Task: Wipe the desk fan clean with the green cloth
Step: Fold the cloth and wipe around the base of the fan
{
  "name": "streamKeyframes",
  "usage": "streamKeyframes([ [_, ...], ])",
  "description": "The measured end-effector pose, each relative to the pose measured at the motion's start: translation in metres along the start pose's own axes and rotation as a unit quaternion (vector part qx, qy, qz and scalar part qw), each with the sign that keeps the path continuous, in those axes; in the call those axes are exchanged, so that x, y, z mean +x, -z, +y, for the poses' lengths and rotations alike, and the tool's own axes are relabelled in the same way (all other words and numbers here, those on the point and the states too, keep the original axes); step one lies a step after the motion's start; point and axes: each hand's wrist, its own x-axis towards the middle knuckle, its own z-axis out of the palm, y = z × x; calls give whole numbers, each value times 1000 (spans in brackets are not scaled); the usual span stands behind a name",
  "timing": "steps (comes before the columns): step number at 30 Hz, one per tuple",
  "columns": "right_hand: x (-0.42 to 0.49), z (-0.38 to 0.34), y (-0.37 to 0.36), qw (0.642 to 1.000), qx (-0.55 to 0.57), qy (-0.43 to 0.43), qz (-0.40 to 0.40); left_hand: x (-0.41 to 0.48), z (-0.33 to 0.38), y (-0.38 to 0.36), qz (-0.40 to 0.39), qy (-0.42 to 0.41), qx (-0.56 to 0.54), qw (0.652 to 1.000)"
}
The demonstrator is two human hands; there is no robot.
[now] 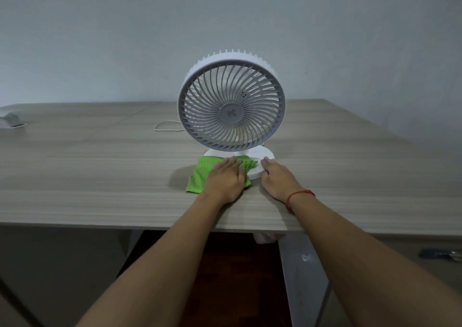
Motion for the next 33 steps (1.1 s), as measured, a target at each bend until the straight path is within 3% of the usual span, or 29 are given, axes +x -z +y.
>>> streamKeyframes([
  [7,2,2,-1,999,50,-13,-5,2,25,-1,-15,-12,-25,1000],
  [10,1,1,3,993,110,-44,14,-9,16,12,13,0,-153,988],
  [14,-2,-13,1,970,217,-103,26,-22,-22,25,155,124,-104,975],
  [17,-1,-23,-6,961,237,-125,65,-26,-35,27,127,251,-106,954],
  [20,5,-29,-12,961,214,-150,88,-20,-31,26,76,295,-181,935],
  [25,14,-33,-11,970,147,-176,83,-13,-27,23,114,293,-278,908],
  [28,23,-28,-5,969,133,-180,102,-11,-25,21,138,249,-290,914],
  [33,24,-15,1,968,75,-219,100,-6,-27,19,90,224,-279,929],
])
